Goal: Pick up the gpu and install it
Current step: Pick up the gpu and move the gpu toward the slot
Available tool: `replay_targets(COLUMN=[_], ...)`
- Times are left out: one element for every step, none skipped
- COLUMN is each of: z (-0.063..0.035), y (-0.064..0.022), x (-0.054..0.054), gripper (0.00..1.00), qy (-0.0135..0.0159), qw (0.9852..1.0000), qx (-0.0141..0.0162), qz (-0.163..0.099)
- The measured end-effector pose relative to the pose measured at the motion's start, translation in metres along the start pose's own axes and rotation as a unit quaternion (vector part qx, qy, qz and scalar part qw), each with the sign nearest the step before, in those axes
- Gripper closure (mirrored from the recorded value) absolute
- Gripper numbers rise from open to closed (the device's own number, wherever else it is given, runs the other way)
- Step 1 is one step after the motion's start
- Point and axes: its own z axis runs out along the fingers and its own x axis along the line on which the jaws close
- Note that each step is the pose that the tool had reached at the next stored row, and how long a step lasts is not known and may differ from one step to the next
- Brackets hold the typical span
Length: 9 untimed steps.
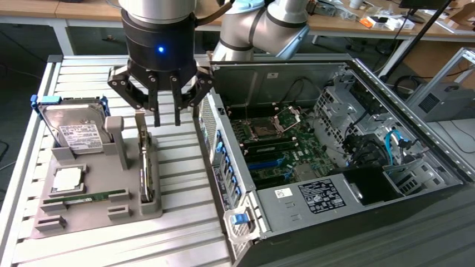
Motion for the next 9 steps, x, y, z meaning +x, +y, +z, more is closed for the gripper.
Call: replay_targets(z=[0.0003,0.0005,0.0006,0.0008,0.0009,0.0011,0.0012,0.0015,0.0016], y=[0.0,0.0,0.0,0.0,0.0,-0.0001,-0.0001,-0.0001,-0.0001], x=[0.0,0.0,0.0,0.0,0.0,0.0,0.0,0.0,0.0001], gripper=[0.64,0.64,0.64,0.64,0.64,0.64,0.64,0.64,0.64], qy=[0.0,0.0,0.0,0.0,0.0,0.0,0.0,0.0,0.0], qw=[1.0,1.0,1.0,1.0,1.0,1.0,1.0,1.0,1.0], qx=[0.0,0.0,0.0,0.0,0.0,0.0,0.0,0.0,0.0], qz=[0.0,0.0,0.0,0.0,0.0,0.0,0.0,0.0,0.0])
